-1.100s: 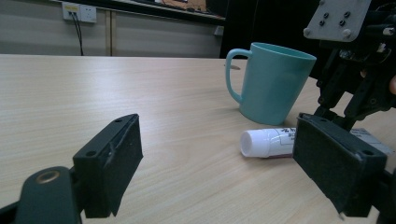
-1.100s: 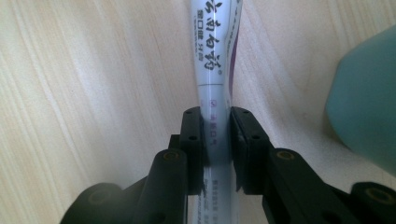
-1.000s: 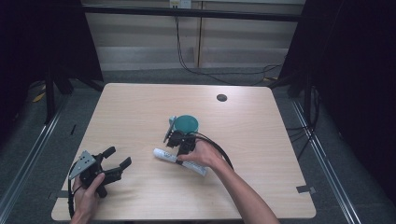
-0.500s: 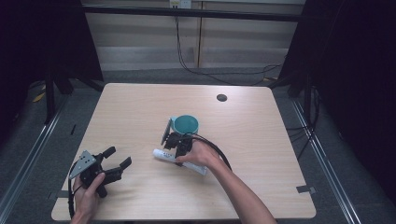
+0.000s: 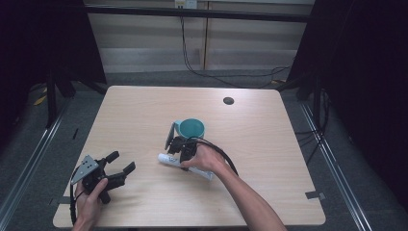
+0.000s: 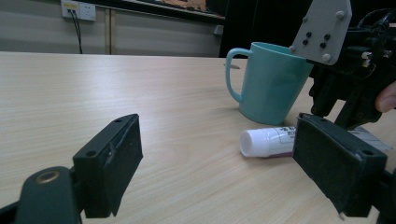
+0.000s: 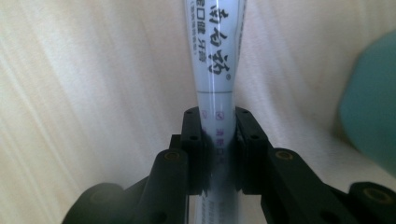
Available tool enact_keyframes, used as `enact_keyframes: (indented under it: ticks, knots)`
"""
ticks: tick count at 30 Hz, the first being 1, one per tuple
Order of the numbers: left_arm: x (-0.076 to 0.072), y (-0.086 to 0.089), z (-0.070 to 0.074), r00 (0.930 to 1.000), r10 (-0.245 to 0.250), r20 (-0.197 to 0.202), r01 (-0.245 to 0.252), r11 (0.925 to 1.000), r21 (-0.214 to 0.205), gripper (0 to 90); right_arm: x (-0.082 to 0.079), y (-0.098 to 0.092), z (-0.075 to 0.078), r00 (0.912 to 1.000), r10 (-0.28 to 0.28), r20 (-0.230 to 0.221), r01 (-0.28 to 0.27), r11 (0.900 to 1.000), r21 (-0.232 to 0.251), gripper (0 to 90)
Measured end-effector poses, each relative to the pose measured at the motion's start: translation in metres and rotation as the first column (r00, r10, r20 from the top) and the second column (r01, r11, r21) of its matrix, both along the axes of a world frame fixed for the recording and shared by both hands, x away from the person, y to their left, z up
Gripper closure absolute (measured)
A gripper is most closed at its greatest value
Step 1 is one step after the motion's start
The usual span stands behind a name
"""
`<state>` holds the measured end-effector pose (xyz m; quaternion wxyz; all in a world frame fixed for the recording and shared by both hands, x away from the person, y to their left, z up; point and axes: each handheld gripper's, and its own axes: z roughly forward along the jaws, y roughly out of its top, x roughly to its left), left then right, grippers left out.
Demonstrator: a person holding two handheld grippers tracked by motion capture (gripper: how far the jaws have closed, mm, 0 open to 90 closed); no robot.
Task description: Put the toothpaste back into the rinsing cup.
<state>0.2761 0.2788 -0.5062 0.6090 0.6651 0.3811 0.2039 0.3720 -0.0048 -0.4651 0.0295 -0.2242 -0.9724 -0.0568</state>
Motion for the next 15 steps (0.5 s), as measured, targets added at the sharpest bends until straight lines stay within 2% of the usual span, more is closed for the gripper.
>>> enact_keyframes:
  ticks: [5, 15]
  knots:
    - [0.0, 0.0, 0.0, 1.0, -0.003, 0.0, 0.003, 1.0, 0.001, 15.7, -0.003, -0.001, 0.001, 1.0, 0.002, -0.008, -0.002, 0.9999, 0.014, 77.2]
    - [0.0, 0.0, 0.0, 1.0, -0.004, 0.002, 0.004, 0.9999, 0.013, 15.7, -0.007, -0.005, 0.017, 0.9996, 0.001, -0.028, 0.0, 0.9991, 0.041, 77.2]
